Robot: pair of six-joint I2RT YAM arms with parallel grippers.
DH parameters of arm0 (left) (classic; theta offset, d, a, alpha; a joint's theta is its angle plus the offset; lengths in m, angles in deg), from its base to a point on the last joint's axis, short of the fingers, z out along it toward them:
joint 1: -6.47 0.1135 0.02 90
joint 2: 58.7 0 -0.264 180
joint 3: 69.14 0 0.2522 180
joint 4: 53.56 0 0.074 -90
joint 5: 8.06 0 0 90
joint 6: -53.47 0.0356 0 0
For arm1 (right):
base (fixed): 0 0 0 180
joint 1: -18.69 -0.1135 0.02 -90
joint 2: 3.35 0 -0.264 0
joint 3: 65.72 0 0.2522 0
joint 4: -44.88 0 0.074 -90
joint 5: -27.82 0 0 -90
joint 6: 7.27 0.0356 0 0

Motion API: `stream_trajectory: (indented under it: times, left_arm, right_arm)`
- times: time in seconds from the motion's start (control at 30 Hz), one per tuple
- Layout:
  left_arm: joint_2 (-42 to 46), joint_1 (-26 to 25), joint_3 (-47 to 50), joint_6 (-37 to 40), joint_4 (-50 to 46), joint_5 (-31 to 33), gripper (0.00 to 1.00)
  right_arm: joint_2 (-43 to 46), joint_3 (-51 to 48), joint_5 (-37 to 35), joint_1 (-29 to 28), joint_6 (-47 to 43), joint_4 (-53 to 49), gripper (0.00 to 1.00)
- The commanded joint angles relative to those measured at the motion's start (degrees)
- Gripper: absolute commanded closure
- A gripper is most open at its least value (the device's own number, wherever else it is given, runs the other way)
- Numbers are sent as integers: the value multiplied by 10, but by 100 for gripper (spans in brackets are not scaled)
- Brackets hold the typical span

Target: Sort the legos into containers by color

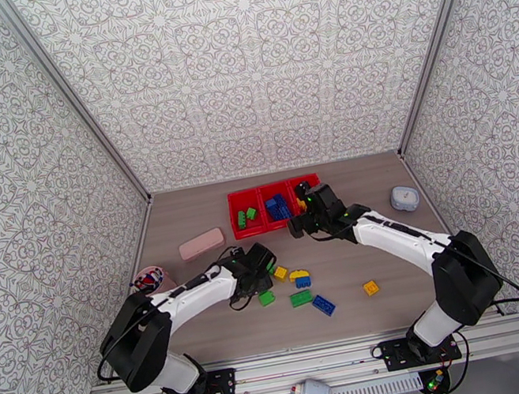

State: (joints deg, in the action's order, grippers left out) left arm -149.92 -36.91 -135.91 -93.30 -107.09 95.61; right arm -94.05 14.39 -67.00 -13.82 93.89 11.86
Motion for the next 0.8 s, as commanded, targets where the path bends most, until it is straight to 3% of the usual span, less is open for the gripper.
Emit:
stream_trajectory:
  times: [0.0, 0.23, 0.6, 0.77]
  left_arm:
    - [-18, 7, -21, 9, 13, -21, 16]
    - [-44, 18, -25, 15, 22, -44, 24]
    - [-44, 21, -22, 19, 26, -48, 57]
    - [-40, 20, -21, 22, 24, -44, 68]
  right_arm:
    - [10, -13, 5, -1, 14, 8, 0]
    - [13, -17, 6, 0, 20, 6, 0]
    - [17, -13, 12, -1, 23, 3, 0]
    - [17, -11, 16, -1, 24, 3, 0]
